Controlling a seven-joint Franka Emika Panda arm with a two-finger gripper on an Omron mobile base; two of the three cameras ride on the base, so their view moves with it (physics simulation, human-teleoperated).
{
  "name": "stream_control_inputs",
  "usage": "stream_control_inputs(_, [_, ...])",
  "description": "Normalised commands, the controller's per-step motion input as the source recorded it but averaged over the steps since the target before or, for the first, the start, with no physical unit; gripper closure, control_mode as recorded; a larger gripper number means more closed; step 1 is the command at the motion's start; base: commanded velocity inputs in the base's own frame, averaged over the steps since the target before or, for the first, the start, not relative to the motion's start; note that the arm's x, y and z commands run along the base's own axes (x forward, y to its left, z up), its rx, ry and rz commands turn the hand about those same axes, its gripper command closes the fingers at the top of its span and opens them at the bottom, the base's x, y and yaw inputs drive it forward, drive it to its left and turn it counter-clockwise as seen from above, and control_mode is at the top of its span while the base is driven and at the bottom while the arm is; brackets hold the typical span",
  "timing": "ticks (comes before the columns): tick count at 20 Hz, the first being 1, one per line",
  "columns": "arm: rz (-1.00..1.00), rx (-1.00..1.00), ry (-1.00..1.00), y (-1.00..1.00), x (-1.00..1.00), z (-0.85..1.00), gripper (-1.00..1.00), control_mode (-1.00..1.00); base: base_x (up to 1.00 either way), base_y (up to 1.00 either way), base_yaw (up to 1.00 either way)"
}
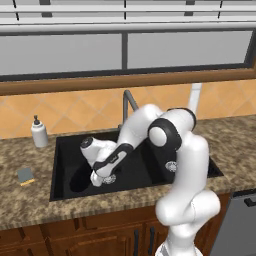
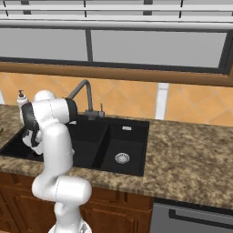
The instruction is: Pick the pan and sponge and place them into the sink. Then turn on the water.
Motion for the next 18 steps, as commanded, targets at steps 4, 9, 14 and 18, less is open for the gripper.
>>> stream_control_inputs(4, [0.0,-0.04,0.0,0.29,0.52,-0.34,1.0,-1.0,0.0,0.0,0.0])
stream_control_inputs(9, [0.0,-0.05,0.03,0.31,0.57,-0.4,-1.0,-1.0,0.0,0.0,0.0])
stream_control_inputs(14, [0.0,0.0,0.01,0.04,0.11,-0.01,-1.0,-1.0,0.0,0.0,0.0])
stream_control_inputs(18, [0.0,0.0,0.0,0.09,-0.01,0.33,-1.0,-1.0,0.0,0.0,0.0])
